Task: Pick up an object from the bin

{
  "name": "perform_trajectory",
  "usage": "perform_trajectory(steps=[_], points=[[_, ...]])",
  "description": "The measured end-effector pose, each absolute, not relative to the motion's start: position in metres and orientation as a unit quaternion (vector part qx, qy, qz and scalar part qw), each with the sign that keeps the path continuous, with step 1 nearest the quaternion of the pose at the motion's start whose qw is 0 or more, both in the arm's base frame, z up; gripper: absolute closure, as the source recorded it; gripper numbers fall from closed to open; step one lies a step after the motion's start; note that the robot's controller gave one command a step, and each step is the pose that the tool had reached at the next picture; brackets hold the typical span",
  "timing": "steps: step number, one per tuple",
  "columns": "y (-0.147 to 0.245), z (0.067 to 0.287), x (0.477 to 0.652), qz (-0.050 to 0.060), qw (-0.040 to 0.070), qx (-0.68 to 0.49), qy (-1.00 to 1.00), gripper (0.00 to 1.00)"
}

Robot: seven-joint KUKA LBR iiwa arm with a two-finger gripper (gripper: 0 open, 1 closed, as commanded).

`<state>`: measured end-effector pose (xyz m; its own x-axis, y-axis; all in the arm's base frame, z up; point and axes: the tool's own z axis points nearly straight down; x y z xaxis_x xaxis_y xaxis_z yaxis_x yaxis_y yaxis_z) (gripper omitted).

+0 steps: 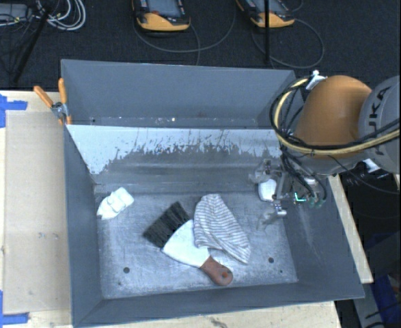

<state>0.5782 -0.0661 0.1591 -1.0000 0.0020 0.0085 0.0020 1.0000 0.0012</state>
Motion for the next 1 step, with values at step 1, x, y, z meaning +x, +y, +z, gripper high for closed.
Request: perform_trajectory(steps=[1], points=[[-0.0661, 0.1629, 0.5800, 0.000, 0.001, 0.000, -1.000, 0.00]])
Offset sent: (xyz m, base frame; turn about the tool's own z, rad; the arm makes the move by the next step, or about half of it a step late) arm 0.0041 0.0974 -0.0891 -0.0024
